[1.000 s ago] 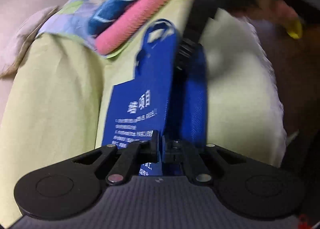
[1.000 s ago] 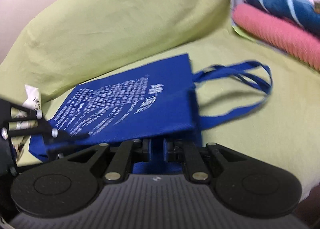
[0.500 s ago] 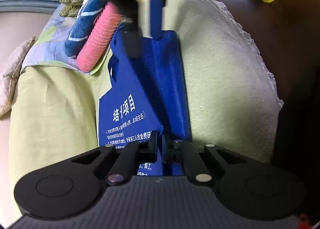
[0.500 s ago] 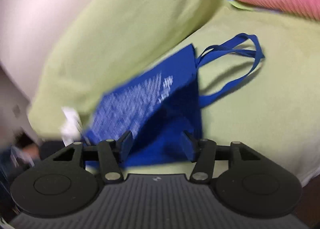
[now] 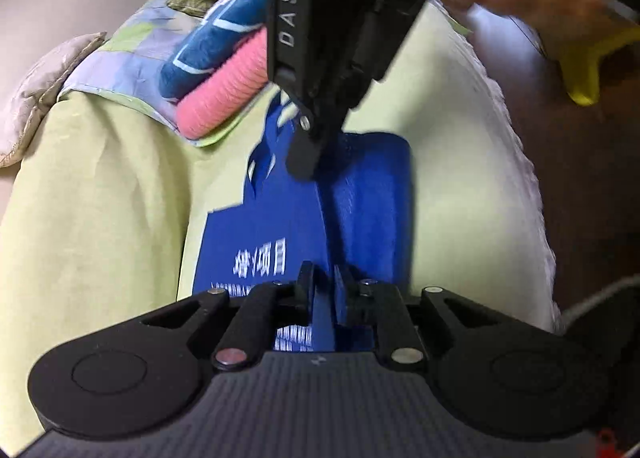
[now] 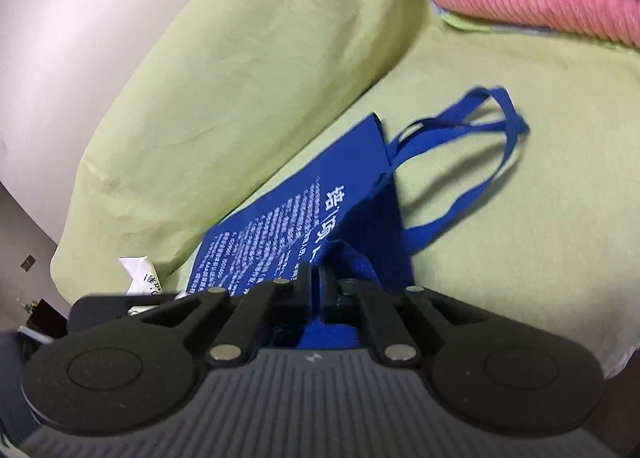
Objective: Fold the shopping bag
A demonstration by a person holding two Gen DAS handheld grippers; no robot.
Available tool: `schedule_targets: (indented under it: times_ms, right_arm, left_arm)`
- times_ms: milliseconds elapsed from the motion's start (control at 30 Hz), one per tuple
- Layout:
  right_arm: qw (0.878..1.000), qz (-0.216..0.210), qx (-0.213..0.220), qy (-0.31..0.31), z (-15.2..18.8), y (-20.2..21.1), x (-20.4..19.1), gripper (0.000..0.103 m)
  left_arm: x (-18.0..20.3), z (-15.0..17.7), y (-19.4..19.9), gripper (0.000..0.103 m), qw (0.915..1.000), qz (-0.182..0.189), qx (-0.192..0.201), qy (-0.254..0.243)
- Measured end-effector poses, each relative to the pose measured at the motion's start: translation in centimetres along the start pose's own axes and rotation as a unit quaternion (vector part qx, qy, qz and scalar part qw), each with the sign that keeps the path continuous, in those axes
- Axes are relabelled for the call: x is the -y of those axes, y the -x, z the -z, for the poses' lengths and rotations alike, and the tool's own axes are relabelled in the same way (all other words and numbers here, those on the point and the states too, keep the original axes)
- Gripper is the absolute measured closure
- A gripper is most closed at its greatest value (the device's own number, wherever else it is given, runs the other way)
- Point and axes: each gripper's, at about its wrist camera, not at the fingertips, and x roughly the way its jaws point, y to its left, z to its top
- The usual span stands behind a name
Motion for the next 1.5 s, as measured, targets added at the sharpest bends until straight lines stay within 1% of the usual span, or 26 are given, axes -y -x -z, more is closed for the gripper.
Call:
schedule_targets:
  times_ms: [33,67,100,167,300,367,467,567,633,833,867,900,1033,1100,1200,1267,1367,1400,1500]
  right_arm:
    - [1.000,0.000,0.002,0.006,-0.1,0.1,-0.2,0.099]
    - [1.000,-0.001,0.004,0.013,-0.1,0.3,-0.3,0.099]
    - [1.000,0.006,0.003,0.027,-0.1,0.5,-0.6,0.097]
    - [0.998,0.025,-0.002,0.063,-0.1,0.8,-1.3,0.093]
    - [0.989,0.046,-0.012,0.141,1.8,1.8,-2.4,0.092]
    - [0.985,0.051,-0.016,0.162,2.7,1.5,-2.6,0.092]
    - [0.989,0.040,0.003,0.144,2.9,0.9,-2.5,0.092]
    - [0.988,0.056,0.004,0.147,2.8,-0.2,-2.8,0.093]
    - [0.988,0.071,0.003,0.138,2.8,-0.9,-2.6,0.093]
    - [0.988,0.105,-0.021,0.108,2.9,-2.5,-1.5,0.093]
    - [0.988,0.110,-0.024,0.103,3.0,-2.7,-1.2,0.097]
    - [0.989,0.113,-0.023,0.097,3.0,-2.7,-0.8,0.103]
    - [0.993,0.101,-0.017,0.065,2.8,-2.2,1.0,0.103]
    - [0.993,0.097,-0.017,0.063,2.7,-2.0,1.4,0.103]
    - [0.993,0.098,-0.018,0.065,2.7,-1.5,2.0,0.103]
    - [0.992,0.106,-0.018,0.063,2.7,-0.7,2.4,0.103]
    - [0.989,0.130,-0.019,0.061,2.8,1.1,2.9,0.103]
    - [0.988,0.138,-0.018,0.063,2.7,1.6,2.9,0.097]
    - [0.984,0.154,-0.004,0.088,2.8,2.7,1.9,0.096]
  left_arm:
    - [-0.1,-0.3,-0.4,0.085,1.0000,0.002,0.000,0.001]
    - [-0.2,-0.5,-0.6,0.095,1.0000,0.001,0.001,0.000]
    - [-0.3,-0.7,-0.7,0.100,1.0000,-0.005,0.004,-0.001]
    - [-0.7,-0.7,-0.5,0.101,0.9997,-0.021,0.010,0.002]
    - [-2.0,-0.4,0.3,0.102,0.9987,-0.047,0.017,0.005]
    - [-2.2,-0.5,0.5,0.102,0.9982,-0.057,0.019,-0.004]
    - [-1.9,-0.6,0.8,0.102,0.9972,-0.067,0.019,-0.026]
    - [-1.4,-0.7,0.9,0.102,0.9964,-0.071,0.022,-0.042]
    - [-0.8,-0.6,0.9,0.101,0.9951,-0.076,0.022,-0.060]
    - [1.0,-0.3,0.4,0.101,0.9934,-0.053,0.024,-0.099]
    - [1.4,-0.2,0.4,0.101,0.9926,-0.048,0.026,-0.108]
    - [1.8,0.0,0.4,0.101,0.9919,-0.043,0.027,-0.117]
    - [3.1,0.5,0.1,0.101,0.9875,-0.028,0.026,-0.153]
    - [4.2,0.9,-0.2,0.101,0.9830,-0.023,0.023,-0.181]
    - [5.4,1.2,-0.9,0.101,0.9784,-0.018,0.017,-0.205]
    - [6.0,1.3,-1.4,0.102,0.9766,-0.017,0.012,-0.214]
    - [6.6,1.5,-1.7,0.102,0.9756,-0.020,0.010,-0.219]
    - [6.7,1.5,-1.7,0.102,0.9752,-0.021,0.011,-0.220]
    - [7.1,1.6,-1.6,0.103,0.9744,-0.024,0.013,-0.223]
